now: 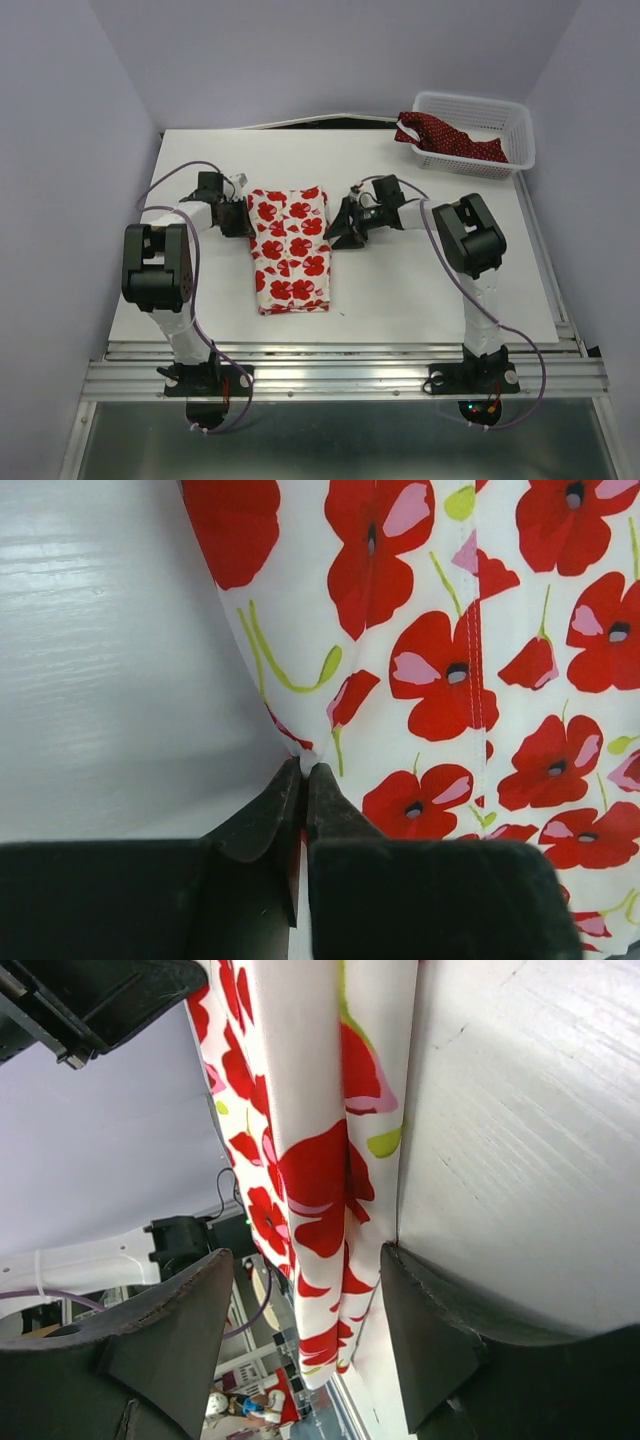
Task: Fold and stack the skirts
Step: Fold the skirt
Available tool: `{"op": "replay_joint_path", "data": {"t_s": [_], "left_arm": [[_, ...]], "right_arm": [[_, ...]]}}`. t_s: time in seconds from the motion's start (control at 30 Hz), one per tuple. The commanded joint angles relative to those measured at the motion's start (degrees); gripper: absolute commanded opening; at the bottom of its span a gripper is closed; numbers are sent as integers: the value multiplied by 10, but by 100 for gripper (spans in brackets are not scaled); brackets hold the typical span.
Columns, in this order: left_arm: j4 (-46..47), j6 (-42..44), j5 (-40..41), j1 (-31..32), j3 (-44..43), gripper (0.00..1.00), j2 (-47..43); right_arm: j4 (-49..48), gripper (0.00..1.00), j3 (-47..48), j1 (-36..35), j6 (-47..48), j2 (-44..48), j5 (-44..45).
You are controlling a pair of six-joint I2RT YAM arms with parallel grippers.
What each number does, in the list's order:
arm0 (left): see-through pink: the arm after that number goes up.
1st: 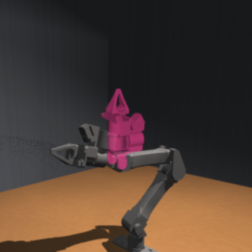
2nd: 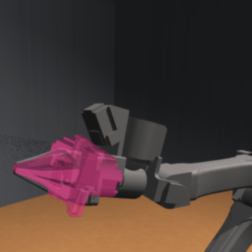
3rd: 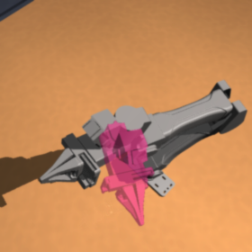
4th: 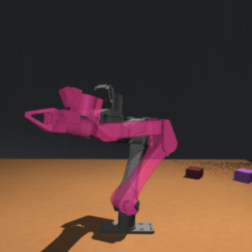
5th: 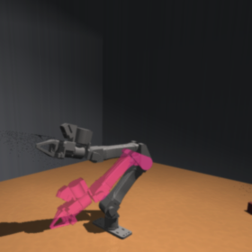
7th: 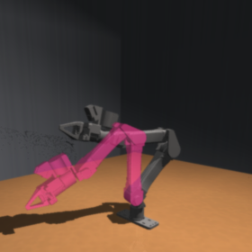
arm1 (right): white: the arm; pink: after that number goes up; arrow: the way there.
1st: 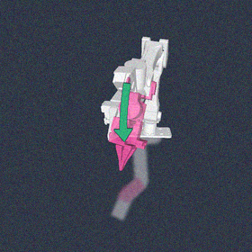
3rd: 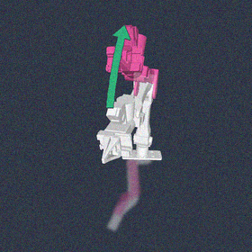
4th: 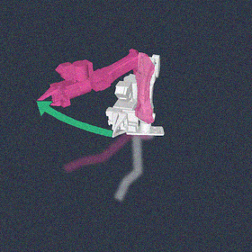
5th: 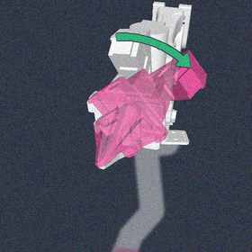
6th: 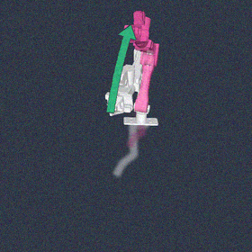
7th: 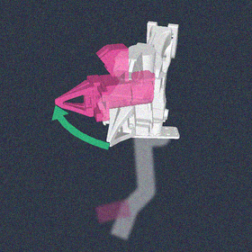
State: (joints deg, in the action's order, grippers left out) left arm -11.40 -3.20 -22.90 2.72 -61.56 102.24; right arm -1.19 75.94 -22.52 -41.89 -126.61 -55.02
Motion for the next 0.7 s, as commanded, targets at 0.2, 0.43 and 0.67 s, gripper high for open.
{"op": "replay_joint_path", "data": {"t_s": [0.2, 0.43, 0.67], "left_arm": [[-13, 44, -80, -46, 0, 25, 28], [-35, 101, -104, -55, -36, 49, 23], [-82, 208, -112, -55, -37, 68, -72]], "right_arm": [[67, 67, -8, -2, 58, -46, 113], [70, 62, -5, -2, 75, -29, 99], [87, 58, -22, -2, 122, 19, 109]]}}
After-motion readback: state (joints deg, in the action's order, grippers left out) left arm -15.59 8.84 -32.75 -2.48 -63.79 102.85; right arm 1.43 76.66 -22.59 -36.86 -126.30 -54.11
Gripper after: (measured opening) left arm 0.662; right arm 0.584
